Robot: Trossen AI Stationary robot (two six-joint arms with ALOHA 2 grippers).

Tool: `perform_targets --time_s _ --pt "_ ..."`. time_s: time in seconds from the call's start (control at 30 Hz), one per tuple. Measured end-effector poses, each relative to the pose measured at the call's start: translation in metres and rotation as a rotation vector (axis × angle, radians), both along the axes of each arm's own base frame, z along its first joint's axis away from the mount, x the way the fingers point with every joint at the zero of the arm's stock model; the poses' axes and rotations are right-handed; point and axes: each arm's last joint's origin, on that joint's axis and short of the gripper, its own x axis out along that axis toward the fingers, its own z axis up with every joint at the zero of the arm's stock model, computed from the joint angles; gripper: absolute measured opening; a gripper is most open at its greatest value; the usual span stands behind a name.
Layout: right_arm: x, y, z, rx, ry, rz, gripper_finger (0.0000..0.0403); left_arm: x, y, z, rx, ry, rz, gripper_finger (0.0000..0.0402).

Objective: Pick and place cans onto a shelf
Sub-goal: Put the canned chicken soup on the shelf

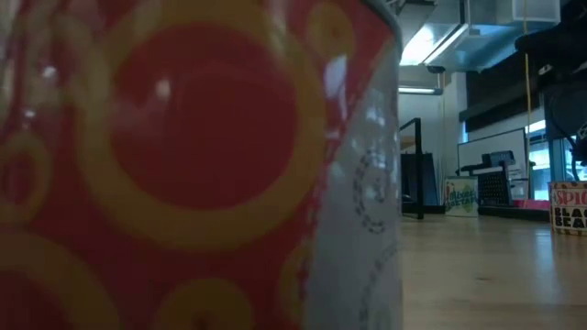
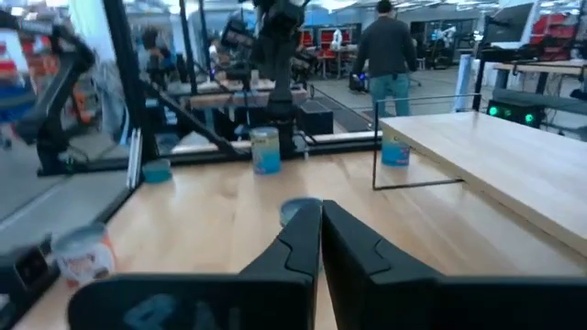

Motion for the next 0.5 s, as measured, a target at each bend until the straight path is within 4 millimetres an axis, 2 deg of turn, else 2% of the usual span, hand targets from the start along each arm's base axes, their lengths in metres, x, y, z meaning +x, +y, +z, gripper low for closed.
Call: perform_targets --time_s 0.1,0.27,0.5 --pt "0.000 -0.001 0.006 0.057 -0.036 -0.014 0.0019 0.000 0.001 0.000 -0.015 -0.005 0.035 0.0001" --pt "-0.001 -0.004 0.012 0.133 -0.074 -0.093 0.0019 -0.001 0.002 -0.002 -0.179 0.029 0.145 0.0023" --pt "-0.002 -0.005 0.018 0.097 -0.093 -0.118 0.0019 -0.005 0.005 -0.008 -0.252 0.098 0.208 0.0068"
